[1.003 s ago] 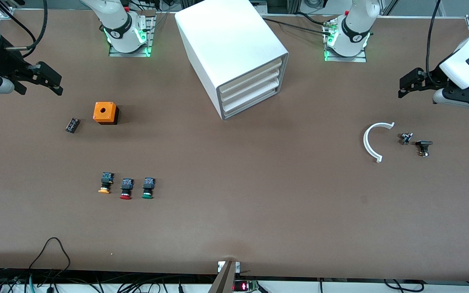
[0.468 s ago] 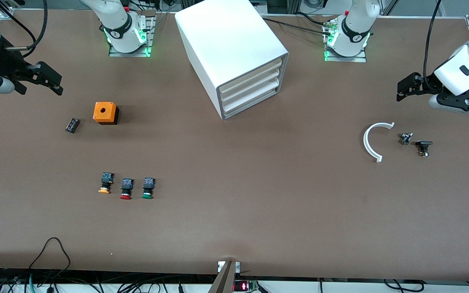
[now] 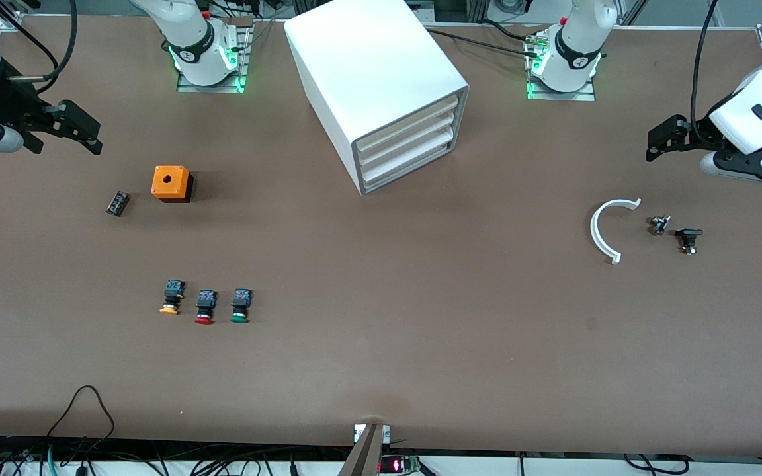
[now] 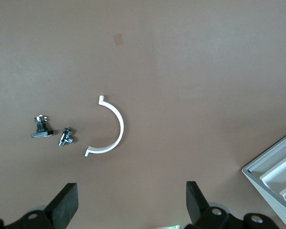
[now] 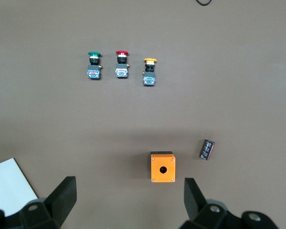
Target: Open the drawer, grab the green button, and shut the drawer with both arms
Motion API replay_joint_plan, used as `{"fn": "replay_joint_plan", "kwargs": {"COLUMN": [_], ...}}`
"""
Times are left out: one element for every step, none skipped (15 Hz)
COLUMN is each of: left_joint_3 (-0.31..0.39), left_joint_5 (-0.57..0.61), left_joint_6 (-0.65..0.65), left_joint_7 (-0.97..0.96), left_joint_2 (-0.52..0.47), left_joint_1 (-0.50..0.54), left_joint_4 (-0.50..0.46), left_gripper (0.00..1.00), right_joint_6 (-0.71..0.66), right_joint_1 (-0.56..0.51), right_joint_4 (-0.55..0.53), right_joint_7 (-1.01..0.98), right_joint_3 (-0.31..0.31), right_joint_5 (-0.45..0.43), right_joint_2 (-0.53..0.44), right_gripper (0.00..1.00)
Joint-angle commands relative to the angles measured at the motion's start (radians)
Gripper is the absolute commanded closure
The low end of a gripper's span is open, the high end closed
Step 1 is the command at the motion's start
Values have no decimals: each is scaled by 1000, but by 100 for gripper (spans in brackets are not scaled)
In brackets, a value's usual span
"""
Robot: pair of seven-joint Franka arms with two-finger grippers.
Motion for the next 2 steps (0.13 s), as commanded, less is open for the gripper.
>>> {"fn": "replay_joint_plan", "kwargs": {"left_joint_3": [4, 1], "left_joint_5": [-6, -6], "left_joint_6": [-28, -30], "left_joint_7": [-10, -10], "left_joint_2": [22, 22], "left_joint_1": [1, 0], "left_joint_4": [39, 39], "left_gripper": [0, 0], "right_joint_6": [-17, -16], "right_joint_1": [-8, -10], "right_joint_4": [25, 27], "right_joint_7": [11, 3], "right_joint_3": [5, 4], "right_joint_5": [-3, -3], "right_joint_2": [9, 9], "right_gripper": [0, 0]}}
